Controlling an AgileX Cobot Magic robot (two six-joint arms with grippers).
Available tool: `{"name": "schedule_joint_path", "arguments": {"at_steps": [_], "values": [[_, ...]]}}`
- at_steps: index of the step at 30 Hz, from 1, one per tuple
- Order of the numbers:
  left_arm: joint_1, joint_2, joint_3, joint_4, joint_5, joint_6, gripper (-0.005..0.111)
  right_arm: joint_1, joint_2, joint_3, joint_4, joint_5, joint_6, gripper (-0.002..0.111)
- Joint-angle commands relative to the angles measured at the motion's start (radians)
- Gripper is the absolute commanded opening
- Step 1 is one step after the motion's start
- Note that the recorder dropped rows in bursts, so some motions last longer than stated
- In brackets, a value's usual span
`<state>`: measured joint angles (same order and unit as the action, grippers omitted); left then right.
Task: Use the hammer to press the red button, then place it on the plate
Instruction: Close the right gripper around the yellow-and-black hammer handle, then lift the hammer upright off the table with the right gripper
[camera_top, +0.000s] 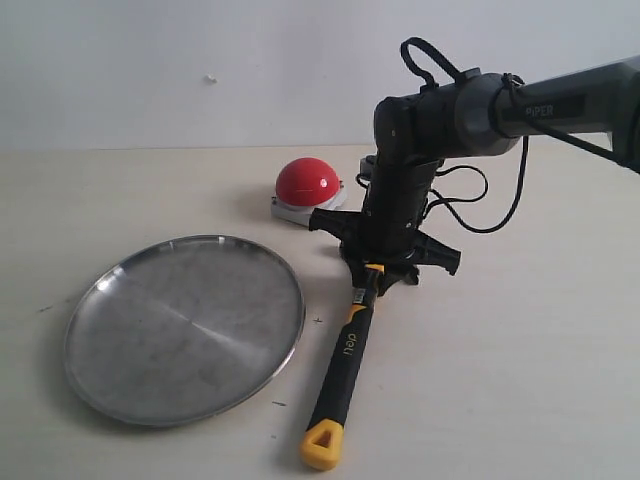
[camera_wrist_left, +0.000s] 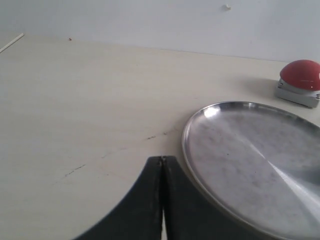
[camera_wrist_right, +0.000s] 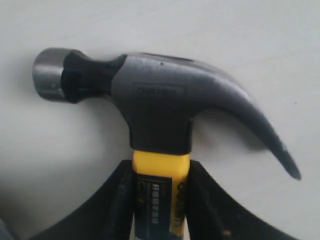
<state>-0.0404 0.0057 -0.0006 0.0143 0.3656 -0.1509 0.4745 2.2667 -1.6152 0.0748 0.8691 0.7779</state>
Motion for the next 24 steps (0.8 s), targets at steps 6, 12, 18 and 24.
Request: {"name": "schedule_joint_path", "arguments": {"at_steps": [6, 12, 18, 24], "values": [[-0.008, -0.006, 0.001, 0.000, -0.004, -0.001, 0.000, 0.001, -0.031, 0.003, -0.089, -0.101, -0.100, 0.000], [-0.008, -0.006, 0.001, 0.000, -0.004, -0.001, 0.000, 0.001, -0.160, 0.003, -0.250, -0.144, -0.104, 0.000], [-0.008, -0.006, 0.001, 0.000, -0.004, -0.001, 0.000, 0.001, -0.295, 0.003, -0.323, -0.182, -0.202, 0.000], [-0.008, -0.006, 0.001, 0.000, -0.004, -0.001, 0.000, 0.001, -0.432, 0.003, -0.284, -0.239, -0.395, 0.000]]}}
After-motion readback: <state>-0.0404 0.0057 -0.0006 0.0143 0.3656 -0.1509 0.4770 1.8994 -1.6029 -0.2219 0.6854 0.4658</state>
